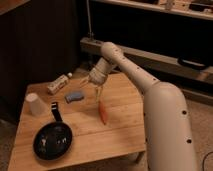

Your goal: Place the ceramic cup over the eraser

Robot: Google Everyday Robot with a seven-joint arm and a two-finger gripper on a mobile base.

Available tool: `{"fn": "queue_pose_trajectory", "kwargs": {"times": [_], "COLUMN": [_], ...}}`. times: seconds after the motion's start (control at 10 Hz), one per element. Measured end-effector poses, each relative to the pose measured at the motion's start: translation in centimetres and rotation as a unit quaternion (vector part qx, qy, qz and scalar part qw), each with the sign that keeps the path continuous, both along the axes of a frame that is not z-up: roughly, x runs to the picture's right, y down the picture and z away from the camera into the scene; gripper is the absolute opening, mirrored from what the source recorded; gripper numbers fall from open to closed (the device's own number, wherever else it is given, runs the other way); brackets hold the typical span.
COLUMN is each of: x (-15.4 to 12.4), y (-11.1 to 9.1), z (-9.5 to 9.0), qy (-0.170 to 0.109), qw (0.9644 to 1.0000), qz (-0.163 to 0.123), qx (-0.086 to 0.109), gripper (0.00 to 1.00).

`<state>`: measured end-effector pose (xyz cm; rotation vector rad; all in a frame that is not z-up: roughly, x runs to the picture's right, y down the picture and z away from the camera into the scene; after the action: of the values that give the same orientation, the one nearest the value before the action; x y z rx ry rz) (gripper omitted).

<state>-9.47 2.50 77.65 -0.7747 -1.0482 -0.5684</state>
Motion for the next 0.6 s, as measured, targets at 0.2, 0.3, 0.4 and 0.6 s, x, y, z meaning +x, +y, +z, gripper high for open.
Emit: {"fn": "queue_pose_trajectory", "kwargs": {"times": [0.2, 0.3, 0.4, 0.6], "x": [0.00, 0.00, 0.02, -0.75], "y": [0.00, 0.00, -0.08, -0.54], "z": [0.00, 0.00, 0.03, -0.09], "qy": [0.000, 0.000, 0.001, 0.000], "qw": [1.0000, 1.0000, 1.0000, 0.9997], "qz": [0.000, 0.000, -0.001, -0.021], "qx": [0.000, 0.000, 0.000, 0.014], "gripper": [0.80, 0.80, 0.80, 0.80]}}
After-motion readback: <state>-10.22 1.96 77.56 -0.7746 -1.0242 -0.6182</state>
